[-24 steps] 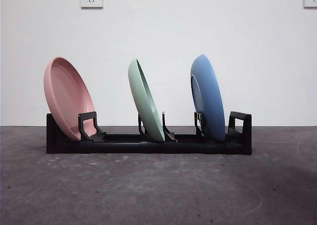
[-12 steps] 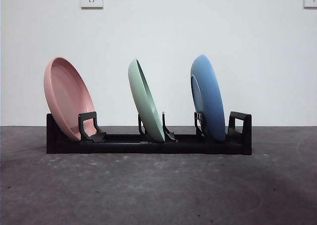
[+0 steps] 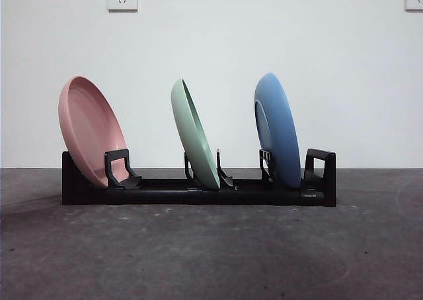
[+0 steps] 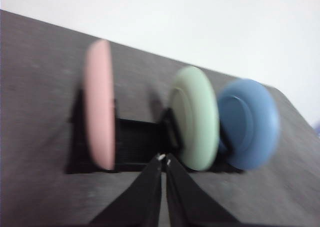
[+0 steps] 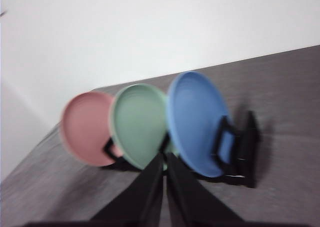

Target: Place the plate

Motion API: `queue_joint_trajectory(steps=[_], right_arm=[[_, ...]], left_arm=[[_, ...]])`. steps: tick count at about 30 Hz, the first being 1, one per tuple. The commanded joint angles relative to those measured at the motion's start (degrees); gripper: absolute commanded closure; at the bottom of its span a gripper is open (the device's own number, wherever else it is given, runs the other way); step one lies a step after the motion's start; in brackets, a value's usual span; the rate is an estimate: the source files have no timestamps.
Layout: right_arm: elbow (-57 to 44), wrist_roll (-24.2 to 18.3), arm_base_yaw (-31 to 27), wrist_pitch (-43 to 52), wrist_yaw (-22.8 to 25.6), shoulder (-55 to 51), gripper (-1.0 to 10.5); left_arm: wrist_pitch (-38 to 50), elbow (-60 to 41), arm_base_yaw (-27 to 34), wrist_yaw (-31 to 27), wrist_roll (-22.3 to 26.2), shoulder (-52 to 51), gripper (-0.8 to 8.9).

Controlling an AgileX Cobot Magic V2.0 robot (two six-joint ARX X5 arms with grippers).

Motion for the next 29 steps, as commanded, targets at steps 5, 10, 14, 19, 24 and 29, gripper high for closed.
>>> queue_joint_trajectory(steps=[5,10,14,19,24,29], right_arm=[[10.69,-7.87,3.65,-4.50,-6.73,8.94,9.3],[14.49,-15.34,6.56,-9.29,-11.67,14.23,9.3],[14.49,-17.14,6.93,-9.68,-12.13,15.12,9.3],[14.49,-17.00,7.19,-9.64,-11.98,15.10,9.3],[14.49,-16.87,7.89,-9.64,-11.96,15.12,7.7],[14.49,-16.79,8.46,-9.62,-12.00,15.06,4.6]], left_arm=[[-4.94,11.82,-3.63,7.72,3.80,7.65,7.99],[-10.54,18.18,-6.32,11.52,10.49,12.28,7.99],[-11.41,18.95,-7.89,13.03,15.47,13.42,7.99],[-11.91,18.95,-8.44,12.96,18.16,13.62,7.78],[-11.85,18.95,-8.44,12.92,18.16,13.77,6.16],[-11.85,18.95,-8.44,12.94,18.01,13.75,3.69]])
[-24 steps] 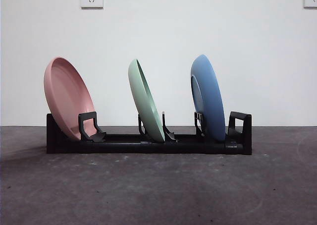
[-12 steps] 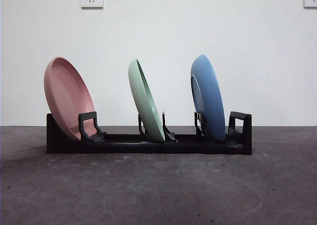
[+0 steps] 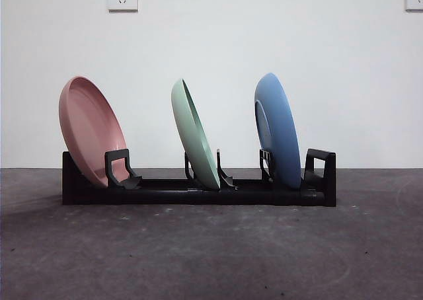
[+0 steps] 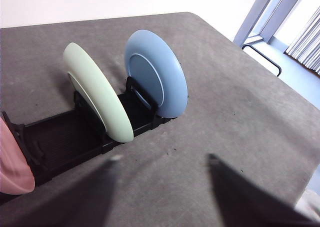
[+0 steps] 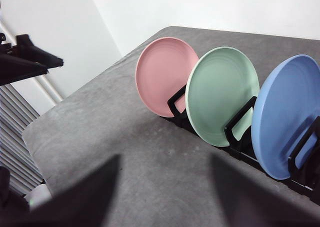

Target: Place the plate

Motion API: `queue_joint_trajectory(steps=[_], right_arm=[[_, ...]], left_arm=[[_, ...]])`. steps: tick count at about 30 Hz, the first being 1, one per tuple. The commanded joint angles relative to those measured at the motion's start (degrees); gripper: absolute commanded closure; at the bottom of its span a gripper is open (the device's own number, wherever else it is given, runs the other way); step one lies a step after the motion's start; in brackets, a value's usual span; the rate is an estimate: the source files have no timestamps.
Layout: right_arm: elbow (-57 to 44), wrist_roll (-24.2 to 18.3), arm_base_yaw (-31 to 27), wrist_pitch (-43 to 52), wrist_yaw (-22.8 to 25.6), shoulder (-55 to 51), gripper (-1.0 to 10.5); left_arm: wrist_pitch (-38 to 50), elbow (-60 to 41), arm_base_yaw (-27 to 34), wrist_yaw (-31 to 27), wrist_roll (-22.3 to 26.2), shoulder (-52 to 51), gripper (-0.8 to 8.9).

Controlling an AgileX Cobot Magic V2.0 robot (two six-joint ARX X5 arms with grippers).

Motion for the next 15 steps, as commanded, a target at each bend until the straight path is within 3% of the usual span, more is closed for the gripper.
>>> queue_joint_trajectory(steps=[1,6,15], right_arm=[[0.81,-0.35,0.39,0.55,-0.07,0.24,4.3],[0.81,0.20,0.39,0.55,-0.13,0.26,4.2],[0.92,4.76,0.61,0.63,-0.13,3.58,4.2]], left_arm=[[0.66,1.31,-0.22,0.09,0.44,0.37,3.58],[0.63,1.31,-0.22,0.09,-1.36,0.37,3.43],[-0.31,1.62,-0.22,0.13,-3.30,-2.45,3.42]])
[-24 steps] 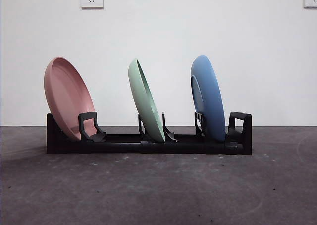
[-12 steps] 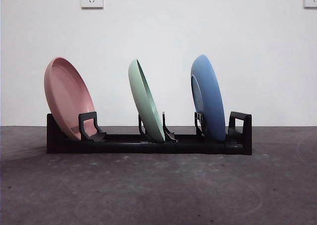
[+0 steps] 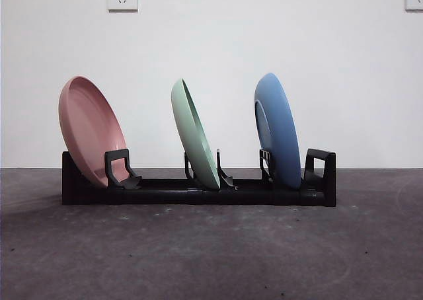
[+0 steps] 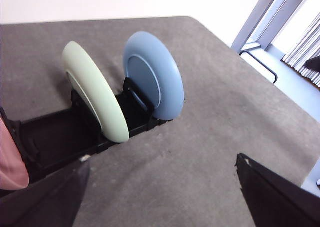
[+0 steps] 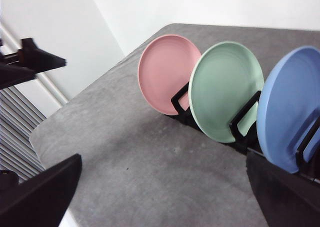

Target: Place the plate

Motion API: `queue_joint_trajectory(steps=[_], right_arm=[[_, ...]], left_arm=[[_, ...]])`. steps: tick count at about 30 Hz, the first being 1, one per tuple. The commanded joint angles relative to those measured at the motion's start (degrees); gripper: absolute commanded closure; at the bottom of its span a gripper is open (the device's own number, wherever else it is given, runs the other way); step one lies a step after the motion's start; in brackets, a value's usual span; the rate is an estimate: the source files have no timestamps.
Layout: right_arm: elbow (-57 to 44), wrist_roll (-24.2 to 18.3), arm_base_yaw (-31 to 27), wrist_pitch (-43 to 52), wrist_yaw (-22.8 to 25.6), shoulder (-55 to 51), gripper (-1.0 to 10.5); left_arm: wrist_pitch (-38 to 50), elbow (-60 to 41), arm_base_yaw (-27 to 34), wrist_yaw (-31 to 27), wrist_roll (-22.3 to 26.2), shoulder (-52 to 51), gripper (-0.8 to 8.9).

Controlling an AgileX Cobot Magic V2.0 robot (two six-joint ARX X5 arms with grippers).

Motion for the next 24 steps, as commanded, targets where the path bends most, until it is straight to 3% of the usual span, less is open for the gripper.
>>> queue_joint_trajectory(steps=[1,12,24], right_arm=[[1.01,1.77,0.31,0.50,-0.09,3.21,4.2],[11.52,2.69,1.40,0.90,3.04,24.72,4.2],[28.35,2.75,1.95,3.28,2.32,50.60,4.2]], left_arm=[[-0.28,1.60,-0.22,0.13,-0.46,-1.11,3.37],[-2.60,1.60,-0.20,0.13,-3.32,-7.08,2.86],[-7.06,1.60,-0.22,0.13,-3.34,-13.07,2.80]])
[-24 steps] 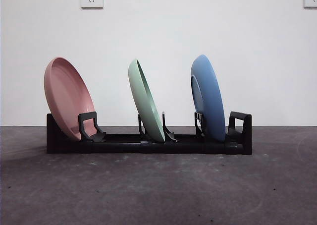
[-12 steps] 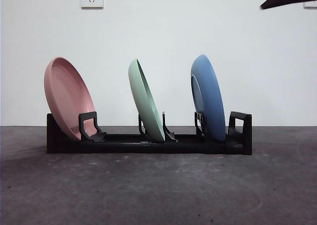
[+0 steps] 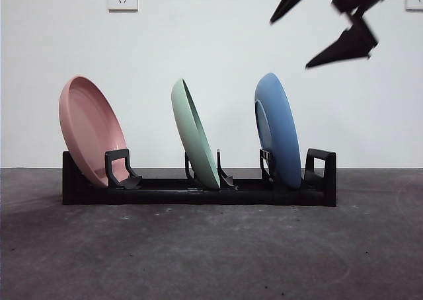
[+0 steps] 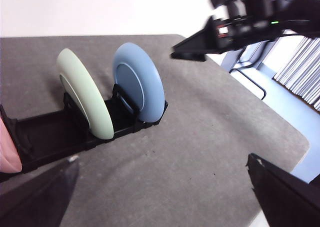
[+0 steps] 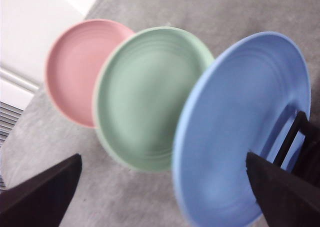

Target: Place the plate

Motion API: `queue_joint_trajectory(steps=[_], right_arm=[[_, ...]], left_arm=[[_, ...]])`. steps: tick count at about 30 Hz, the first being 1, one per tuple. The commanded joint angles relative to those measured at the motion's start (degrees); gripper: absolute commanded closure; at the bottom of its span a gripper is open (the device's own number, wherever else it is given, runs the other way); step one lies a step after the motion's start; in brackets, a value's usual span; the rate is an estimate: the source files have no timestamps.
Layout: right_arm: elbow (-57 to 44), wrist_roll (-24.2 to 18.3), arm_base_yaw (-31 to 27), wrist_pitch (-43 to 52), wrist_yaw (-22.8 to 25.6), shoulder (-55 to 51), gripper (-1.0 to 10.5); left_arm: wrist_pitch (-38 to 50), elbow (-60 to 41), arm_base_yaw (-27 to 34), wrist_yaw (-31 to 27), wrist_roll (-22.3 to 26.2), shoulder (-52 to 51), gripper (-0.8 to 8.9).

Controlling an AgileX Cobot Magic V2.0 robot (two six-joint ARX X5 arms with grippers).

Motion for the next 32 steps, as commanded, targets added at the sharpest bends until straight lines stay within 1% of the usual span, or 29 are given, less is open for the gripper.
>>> queue_joint_trajectory(steps=[1,3,8,11,14,21,25,28,32], right_arm=[[3.08,0.42,0.85,0.74,-1.36,4.61,4.2],[3.82,0.48,1.31,2.21,-2.86,6.78,4.3],[3.82,1.60,2.49,6.40,-2.84,9.62,5.0],[3.82,1.57,2.80,7.48,-1.64,10.43,5.7],[3.82,1.53,2.82,7.48,0.24,10.51,6.7],[3.82,2.16,2.82,6.91,0.20,10.51,8.5],[3.82,2.64,3.06,6.23,0.31,10.51,9.4],[3.82,3.89,3.06,6.12,0.48,10.51,9.4],[3.82,6.56,2.84,6.64,-0.28,9.68,9.4]], left_arm=[[0.50,1.44,-0.22,0.13,-0.11,-1.44,2.83],[0.46,1.44,-0.22,0.13,-0.11,-2.64,2.83],[-0.61,1.44,-0.22,0.11,-0.09,-4.63,2.82],[-2.21,1.44,-0.22,0.11,-0.09,-5.01,2.82],[-3.54,1.44,-0.22,0.13,-0.11,-5.01,2.83],[-3.76,1.44,-0.20,0.11,-0.09,-4.98,2.82],[-3.76,1.44,-0.20,0.09,-0.07,-4.98,2.83],[-3.82,1.44,-0.20,0.11,-0.09,-4.98,2.82],[-4.15,1.44,-0.22,0.11,-0.59,-4.98,2.83]])
